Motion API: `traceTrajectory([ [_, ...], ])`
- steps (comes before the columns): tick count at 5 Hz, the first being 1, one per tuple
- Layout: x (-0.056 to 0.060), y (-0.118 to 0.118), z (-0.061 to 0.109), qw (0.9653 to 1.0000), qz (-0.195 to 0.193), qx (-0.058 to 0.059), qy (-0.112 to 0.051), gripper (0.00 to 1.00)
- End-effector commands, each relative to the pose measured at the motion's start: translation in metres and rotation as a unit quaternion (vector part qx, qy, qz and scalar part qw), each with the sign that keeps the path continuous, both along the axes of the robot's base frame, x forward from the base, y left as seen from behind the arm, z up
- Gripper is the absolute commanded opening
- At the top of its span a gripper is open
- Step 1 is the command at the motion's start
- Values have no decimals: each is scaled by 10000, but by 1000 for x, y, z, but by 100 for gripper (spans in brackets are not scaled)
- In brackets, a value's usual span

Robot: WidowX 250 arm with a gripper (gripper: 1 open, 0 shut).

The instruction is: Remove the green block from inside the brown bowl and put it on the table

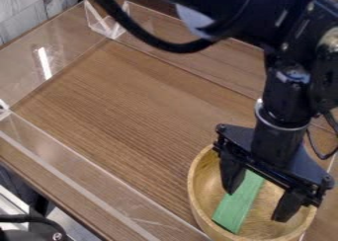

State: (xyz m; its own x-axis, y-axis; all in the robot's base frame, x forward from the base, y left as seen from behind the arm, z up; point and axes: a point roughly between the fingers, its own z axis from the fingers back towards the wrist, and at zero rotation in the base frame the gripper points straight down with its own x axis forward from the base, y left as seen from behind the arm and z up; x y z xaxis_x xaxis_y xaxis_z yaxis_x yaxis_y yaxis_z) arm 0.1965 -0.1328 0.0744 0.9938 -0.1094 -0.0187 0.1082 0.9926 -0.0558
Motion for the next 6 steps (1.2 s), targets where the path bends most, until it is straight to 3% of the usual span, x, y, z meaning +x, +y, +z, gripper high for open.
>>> traceTrajectory([
  [1, 4, -5, 3, 9998, -81, -111, -171, 100],
  [4, 11, -3, -7, 9993, -126, -169, -318, 100],
  [6, 11, -2, -19, 9993, -145, -161, -307, 100],
])
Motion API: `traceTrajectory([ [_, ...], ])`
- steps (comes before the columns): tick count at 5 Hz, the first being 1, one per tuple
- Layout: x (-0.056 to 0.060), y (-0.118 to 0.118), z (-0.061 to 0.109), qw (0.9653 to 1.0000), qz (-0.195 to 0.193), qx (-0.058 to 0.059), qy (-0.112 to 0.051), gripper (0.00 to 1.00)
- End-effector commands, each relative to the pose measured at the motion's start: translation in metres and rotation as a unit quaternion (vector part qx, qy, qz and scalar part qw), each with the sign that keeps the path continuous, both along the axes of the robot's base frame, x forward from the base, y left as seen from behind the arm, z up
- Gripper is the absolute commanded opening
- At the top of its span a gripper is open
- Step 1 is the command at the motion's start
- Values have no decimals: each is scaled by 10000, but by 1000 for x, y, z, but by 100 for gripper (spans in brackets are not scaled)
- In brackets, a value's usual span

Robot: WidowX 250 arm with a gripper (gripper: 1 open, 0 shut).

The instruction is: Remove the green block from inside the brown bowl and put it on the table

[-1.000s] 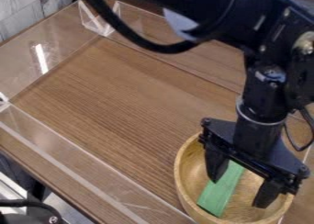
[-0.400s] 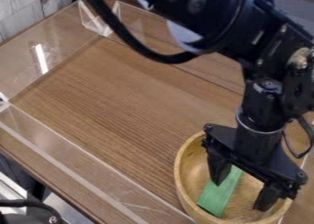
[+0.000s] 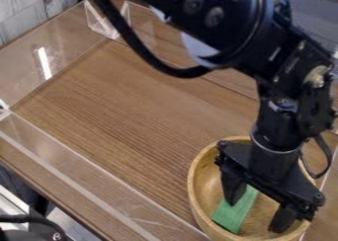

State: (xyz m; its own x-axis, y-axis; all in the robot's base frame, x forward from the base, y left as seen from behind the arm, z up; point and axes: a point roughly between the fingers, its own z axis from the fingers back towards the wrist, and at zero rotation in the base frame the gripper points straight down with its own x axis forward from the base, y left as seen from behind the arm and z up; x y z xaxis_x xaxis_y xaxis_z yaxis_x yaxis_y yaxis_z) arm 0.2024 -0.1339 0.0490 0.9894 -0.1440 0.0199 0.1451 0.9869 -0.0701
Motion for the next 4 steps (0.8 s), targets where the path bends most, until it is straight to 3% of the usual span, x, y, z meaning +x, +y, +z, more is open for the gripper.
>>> traceTrajectory([
  [1, 5, -1, 0, 9999, 19, -71, -110, 100],
  [2, 5, 0, -4, 9999, 11, -75, -99, 0],
  [4, 4, 4, 1, 10000, -8, -33, -27, 0],
])
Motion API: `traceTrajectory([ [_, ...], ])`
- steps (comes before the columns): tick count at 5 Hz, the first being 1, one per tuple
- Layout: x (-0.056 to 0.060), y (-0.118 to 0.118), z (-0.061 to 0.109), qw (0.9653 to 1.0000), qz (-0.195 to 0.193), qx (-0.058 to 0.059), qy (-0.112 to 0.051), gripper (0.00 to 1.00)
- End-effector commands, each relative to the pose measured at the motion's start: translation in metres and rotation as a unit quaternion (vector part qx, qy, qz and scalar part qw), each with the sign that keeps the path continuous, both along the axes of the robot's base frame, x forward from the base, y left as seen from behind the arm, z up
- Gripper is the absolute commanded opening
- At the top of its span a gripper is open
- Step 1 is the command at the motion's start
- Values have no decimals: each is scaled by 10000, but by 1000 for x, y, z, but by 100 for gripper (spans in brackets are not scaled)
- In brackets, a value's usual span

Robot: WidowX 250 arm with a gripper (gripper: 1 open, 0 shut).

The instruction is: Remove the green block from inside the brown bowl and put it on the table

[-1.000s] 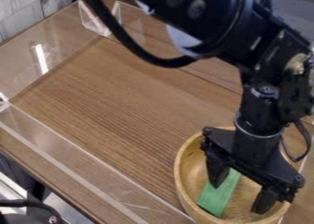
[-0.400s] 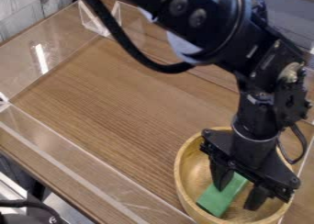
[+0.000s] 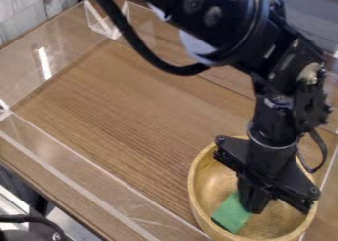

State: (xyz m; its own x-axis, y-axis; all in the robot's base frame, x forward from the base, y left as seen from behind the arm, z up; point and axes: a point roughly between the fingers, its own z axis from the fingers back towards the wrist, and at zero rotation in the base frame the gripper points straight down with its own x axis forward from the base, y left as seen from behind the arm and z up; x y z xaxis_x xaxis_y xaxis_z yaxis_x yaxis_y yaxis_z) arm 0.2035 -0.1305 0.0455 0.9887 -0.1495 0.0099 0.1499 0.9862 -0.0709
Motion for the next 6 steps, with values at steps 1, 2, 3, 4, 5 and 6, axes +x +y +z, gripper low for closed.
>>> traceTrajectory([
  [1, 3, 2, 12, 10000, 26, 1, -38, 0],
  [2, 2, 4, 19, 10000, 31, 31, -10, 0],
  [3, 2, 6, 25, 10000, 47, 57, 14, 0],
  [4, 3, 9, 35, 9999, 83, 75, 17, 0],
  [5, 4, 12, 41, 9999, 128, 76, 11, 0],
  [6, 4, 15, 45, 9998, 159, 73, 15, 0],
])
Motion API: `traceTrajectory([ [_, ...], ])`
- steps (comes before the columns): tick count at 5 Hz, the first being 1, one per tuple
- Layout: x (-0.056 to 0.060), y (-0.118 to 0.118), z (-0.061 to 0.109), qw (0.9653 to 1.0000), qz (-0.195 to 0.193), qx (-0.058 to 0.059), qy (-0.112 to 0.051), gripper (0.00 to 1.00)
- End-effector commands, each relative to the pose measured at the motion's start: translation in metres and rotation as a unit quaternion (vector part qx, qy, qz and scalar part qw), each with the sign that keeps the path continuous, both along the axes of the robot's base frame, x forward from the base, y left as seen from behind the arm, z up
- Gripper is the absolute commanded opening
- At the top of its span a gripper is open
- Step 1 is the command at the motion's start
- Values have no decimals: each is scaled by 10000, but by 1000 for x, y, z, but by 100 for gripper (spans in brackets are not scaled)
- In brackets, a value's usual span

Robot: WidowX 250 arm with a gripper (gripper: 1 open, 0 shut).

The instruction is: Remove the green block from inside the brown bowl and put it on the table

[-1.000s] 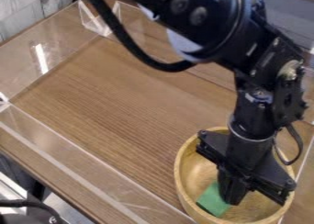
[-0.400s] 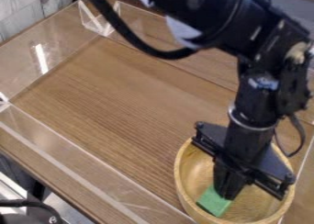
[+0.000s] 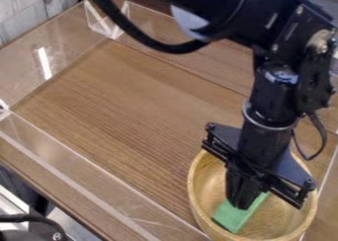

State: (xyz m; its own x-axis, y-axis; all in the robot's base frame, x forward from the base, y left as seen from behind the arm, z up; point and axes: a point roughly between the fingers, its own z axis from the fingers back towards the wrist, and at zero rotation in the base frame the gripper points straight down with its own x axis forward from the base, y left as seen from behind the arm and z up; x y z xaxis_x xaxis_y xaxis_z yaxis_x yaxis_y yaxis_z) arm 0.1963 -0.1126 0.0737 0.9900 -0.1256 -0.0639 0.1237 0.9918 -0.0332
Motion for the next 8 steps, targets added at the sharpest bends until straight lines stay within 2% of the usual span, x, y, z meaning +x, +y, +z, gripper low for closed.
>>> traceTrajectory([
  [1, 12, 0, 20, 9993, 76, -163, -337, 0],
  [8, 23, 14, 35, 9977, 408, -163, -516, 0],
])
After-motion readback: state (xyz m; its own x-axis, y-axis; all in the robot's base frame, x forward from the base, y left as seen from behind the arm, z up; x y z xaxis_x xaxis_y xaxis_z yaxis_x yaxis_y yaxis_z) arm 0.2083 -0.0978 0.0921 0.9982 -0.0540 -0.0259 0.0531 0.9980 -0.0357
